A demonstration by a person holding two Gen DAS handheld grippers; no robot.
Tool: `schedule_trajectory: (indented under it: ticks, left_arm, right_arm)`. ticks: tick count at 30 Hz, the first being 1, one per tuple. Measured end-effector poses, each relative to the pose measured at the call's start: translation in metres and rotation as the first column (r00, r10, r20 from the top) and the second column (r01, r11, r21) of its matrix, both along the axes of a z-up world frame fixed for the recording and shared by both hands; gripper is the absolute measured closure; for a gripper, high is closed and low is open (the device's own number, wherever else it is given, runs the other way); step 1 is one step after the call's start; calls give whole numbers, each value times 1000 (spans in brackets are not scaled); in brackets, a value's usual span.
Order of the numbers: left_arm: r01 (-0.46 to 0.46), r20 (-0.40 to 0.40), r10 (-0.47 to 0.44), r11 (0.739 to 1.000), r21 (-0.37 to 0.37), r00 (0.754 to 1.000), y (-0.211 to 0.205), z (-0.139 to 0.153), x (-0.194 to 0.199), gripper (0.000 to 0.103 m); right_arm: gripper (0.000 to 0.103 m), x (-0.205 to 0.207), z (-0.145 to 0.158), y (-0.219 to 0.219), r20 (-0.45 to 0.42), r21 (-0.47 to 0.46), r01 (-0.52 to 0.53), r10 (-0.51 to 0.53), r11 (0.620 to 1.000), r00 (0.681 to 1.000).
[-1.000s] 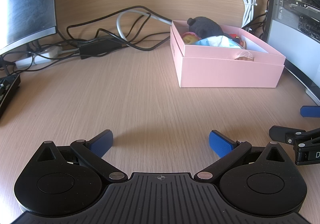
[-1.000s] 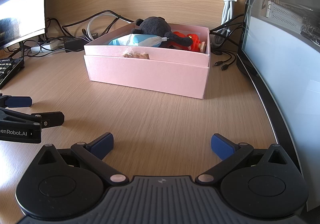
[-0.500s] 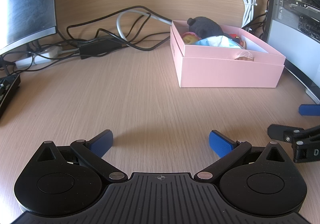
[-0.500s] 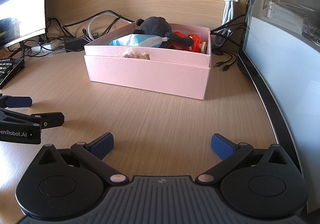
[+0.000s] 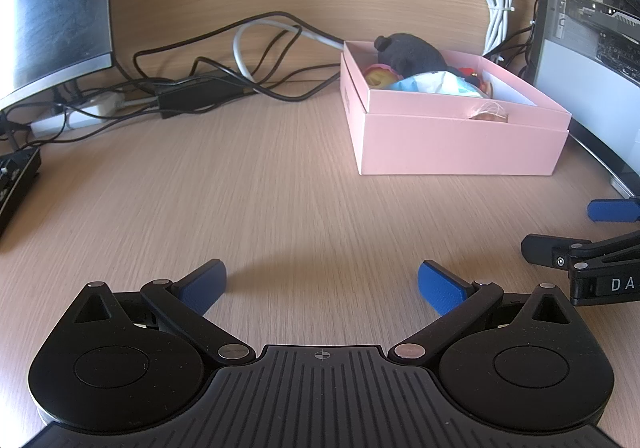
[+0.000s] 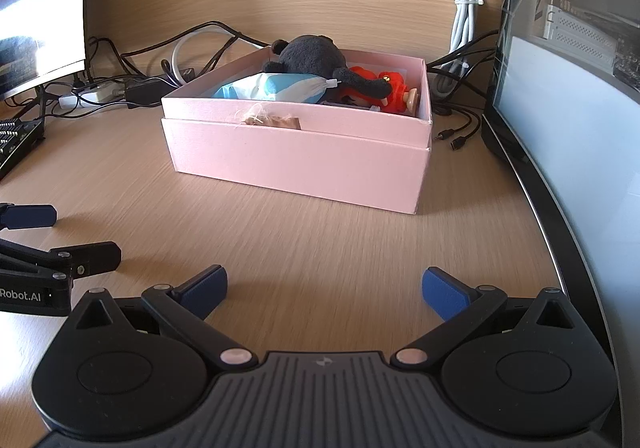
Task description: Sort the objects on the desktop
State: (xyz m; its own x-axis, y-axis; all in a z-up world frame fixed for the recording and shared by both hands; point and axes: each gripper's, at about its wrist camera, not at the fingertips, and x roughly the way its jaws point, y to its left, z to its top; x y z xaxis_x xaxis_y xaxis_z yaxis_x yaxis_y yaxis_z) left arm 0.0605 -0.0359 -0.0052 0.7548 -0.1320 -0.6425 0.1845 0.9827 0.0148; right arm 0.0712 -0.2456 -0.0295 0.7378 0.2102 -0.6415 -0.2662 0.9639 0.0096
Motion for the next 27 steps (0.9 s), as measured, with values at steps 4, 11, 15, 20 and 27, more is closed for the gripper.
schedule_trajectory:
  ticks: [4, 11, 15, 20, 27]
  left_arm:
    - [0, 0, 0, 1000, 0, 1000, 0, 0, 0, 0]
    - [0, 0, 0, 1000, 0, 1000, 0, 0, 0, 0]
    - [0, 0, 0, 1000, 0, 1000, 0, 0, 0, 0]
    - [20, 1, -20, 1000, 0, 1000, 1, 0, 3, 0]
    - [-19, -34, 19, 1000, 3, 999, -1, 2, 1, 0]
  right_arm:
    - [0, 0, 0, 0, 0, 0, 0, 0, 1000, 1000]
    - [0, 0, 0, 0, 0, 0, 0, 0, 1000, 1000]
    - [0, 0, 0, 0, 0, 0, 0, 0, 1000, 1000]
    - [0, 0, 0, 0, 0, 0, 0, 0, 1000, 1000]
    - [0, 0, 0, -1, 0, 0, 0, 0, 1000, 1000]
